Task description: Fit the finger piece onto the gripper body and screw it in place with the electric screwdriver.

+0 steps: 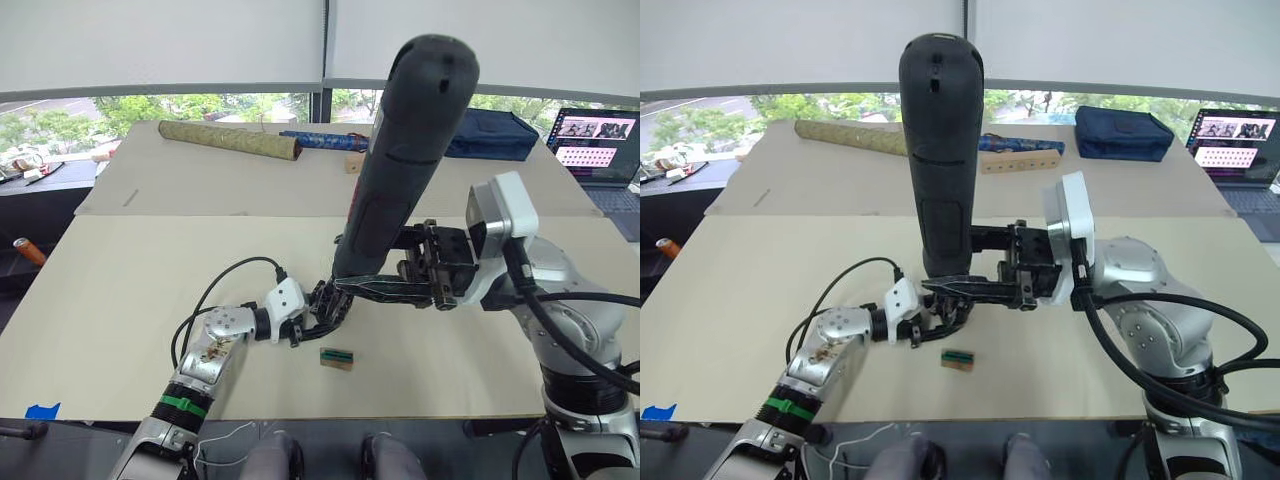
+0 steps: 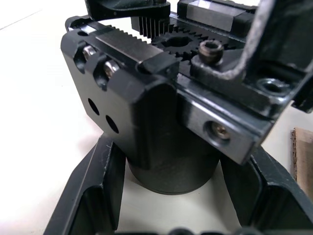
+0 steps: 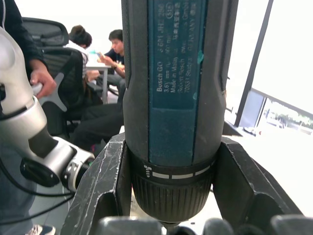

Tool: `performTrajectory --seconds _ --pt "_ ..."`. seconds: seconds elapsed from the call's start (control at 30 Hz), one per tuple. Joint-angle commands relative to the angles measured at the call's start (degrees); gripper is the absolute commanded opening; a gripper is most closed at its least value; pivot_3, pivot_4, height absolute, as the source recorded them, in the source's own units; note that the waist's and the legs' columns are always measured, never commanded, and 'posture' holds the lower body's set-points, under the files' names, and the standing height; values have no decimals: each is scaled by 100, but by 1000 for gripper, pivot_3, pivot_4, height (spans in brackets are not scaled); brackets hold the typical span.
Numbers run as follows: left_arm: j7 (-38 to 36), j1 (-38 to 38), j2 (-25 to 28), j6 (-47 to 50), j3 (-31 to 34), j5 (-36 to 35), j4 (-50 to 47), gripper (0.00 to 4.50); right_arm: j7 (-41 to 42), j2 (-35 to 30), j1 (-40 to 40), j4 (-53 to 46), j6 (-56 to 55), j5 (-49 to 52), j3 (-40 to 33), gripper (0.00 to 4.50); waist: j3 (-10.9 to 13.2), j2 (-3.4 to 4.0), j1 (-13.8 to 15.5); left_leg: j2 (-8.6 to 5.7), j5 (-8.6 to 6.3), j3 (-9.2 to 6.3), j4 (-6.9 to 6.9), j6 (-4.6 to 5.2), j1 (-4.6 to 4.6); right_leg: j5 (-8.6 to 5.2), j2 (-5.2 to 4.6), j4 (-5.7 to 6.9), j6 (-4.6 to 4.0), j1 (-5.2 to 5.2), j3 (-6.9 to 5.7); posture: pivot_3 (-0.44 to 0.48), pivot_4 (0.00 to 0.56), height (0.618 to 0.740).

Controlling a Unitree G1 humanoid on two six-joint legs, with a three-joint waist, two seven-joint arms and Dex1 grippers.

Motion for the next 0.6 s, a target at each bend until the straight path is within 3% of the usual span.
performTrajectory --seconds 0.03,0.6 --pt "25 144 31 120 -146 122 150 2292 -63 95 -328 9 -58 -70 50 1895 0 0 -9 0 1 -1 0 -1 0 0 0 0 0 0 -1 0 150 740" --pt "-95 314 57 253 -162 -34 -76 2292 -83 614 -728 449 -202 -719 487 1895 -1 1 -43 -1 1 6 -2 -2 -2 0 1 -2 0 -1 -3 0 150 740"
